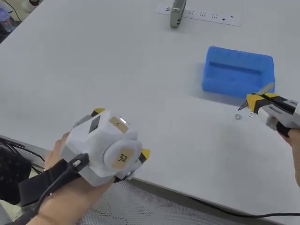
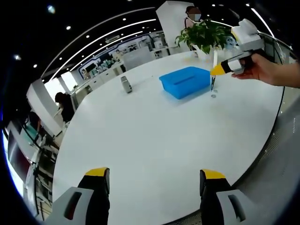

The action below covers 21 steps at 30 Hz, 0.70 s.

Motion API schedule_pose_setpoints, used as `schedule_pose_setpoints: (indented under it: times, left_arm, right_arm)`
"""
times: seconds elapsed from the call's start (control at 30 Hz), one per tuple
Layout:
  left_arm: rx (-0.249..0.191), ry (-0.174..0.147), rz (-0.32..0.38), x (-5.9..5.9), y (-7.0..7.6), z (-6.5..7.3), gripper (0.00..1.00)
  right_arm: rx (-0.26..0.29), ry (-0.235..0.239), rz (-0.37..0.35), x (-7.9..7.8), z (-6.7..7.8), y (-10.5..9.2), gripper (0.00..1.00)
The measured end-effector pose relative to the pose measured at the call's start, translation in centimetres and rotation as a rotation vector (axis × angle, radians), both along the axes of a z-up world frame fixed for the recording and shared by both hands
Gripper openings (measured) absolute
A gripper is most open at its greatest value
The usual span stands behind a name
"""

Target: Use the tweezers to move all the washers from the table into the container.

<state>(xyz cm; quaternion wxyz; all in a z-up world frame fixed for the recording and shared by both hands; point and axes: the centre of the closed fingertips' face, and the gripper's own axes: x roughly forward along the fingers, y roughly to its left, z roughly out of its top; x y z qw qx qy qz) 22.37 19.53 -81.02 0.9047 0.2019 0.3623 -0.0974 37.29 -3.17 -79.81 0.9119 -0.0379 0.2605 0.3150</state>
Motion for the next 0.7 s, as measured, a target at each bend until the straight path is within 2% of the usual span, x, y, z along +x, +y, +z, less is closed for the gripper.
schedule_pose_setpoints:
  times: [0.23, 0.53, 0.7]
  left_arm:
    - [0.004, 0.007, -0.004, -0.2, -0.1, 0.1, 0.8]
    - [0.006, 0.012, -0.004, -0.2, 0.0, 0.0, 0.8]
    - [0.01, 0.017, -0.008, -0.3, -0.1, -0.1, 0.8]
  right_arm:
    - [-0.014, 0.022, -0.009, -0.3, -1.1, -0.2, 0.03]
    - [-0.033, -0.002, -0.012, 0.0, -0.8, -0.5, 0.03]
    - [-0.032, 0.013, -0.009, -0.2, -1.3, -0.4, 0.03]
